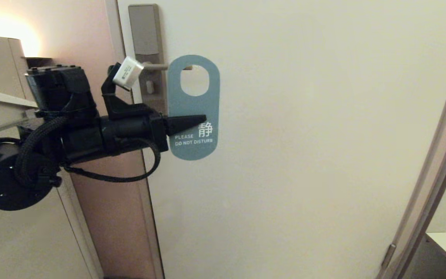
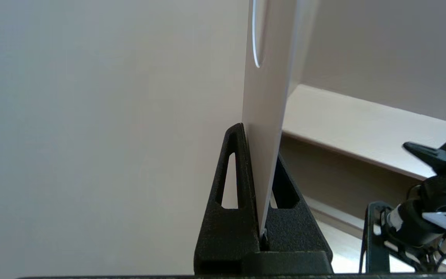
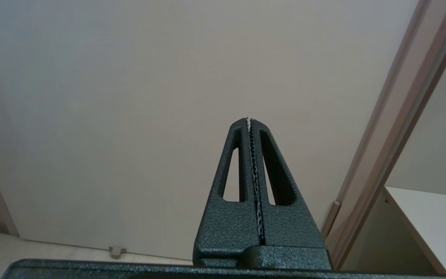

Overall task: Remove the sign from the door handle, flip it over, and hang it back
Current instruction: Hand it to the other hand

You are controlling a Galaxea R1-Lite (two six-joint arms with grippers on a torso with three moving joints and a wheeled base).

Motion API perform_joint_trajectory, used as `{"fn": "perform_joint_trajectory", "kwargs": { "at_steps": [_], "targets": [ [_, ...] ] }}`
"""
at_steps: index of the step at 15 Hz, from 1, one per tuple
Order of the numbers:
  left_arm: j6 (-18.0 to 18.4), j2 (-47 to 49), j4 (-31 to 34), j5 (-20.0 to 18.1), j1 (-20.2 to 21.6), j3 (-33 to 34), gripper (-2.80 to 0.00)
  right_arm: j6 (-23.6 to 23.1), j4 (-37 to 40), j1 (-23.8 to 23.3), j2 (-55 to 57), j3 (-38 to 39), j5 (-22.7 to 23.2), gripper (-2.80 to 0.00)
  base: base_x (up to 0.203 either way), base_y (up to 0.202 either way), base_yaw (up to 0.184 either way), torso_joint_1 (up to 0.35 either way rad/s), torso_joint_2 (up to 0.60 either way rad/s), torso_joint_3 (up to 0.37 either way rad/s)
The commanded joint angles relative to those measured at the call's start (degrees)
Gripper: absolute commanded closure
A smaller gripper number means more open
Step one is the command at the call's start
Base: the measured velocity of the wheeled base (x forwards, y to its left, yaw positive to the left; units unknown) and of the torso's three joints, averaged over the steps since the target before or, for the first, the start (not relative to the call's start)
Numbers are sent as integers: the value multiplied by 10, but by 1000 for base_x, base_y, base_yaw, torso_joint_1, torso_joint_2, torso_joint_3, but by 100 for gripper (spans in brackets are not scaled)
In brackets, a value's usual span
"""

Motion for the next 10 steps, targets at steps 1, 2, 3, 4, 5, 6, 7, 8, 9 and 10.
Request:
{"fn": "perform_joint_trajectory", "kwargs": {
  "at_steps": [1, 2, 3, 4, 5, 6, 7, 8, 9, 10],
  "targets": [
    [-6, 44, -29, -3, -22, -16, 0, -1, 0, 0, 0, 0, 0, 0, 0, 0, 0, 0, 0, 0],
    [-22, 57, -36, -3, -34, -36, 0, -8, 0, 0, 0, 0, 3, 0, 0, 0, 0, 0, 0, 0],
    [-37, 71, -38, -3, -41, -53, 0, -8, 0, 0, 0, 0, 3, 0, 0, 0, 0, 0, 0, 0],
    [-45, 86, -40, -4, -46, -71, 0, -7, 0, 0, 0, 0, 3, 0, 0, 0, 0, 0, 0, 0],
    [-49, 104, -40, -5, -50, -91, 0, -5, 0, 0, 0, 0, 2, 0, 0, 0, 0, 0, 0, 0],
    [-50, 120, -40, -6, -54, -111, 0, -5, 0, 0, 0, 0, 2, 0, 0, 0, 0, 0, 0, 0],
    [-54, 138, -39, -7, -60, -131, 0, -7, 0, 0, 0, 0, 3, 0, 0, 0, 0, 0, 0, 0],
    [-59, 154, -39, -11, -67, -148, 0, -8, 1, 0, 0, 0, 3, 0, 0, 0, 0, 0, 0, 0],
    [-62, 170, -40, -19, -71, -161, 0, -7, 0, 0, 0, 0, 2, 0, 0, 0, 0, 0, 0, 0],
    [-65, 181, -41, -26, -75, -171, 0, -6, -1, 0, 0, 0, 2, 0, 0, 0, 0, 0, 0, 0]
  ]
}}
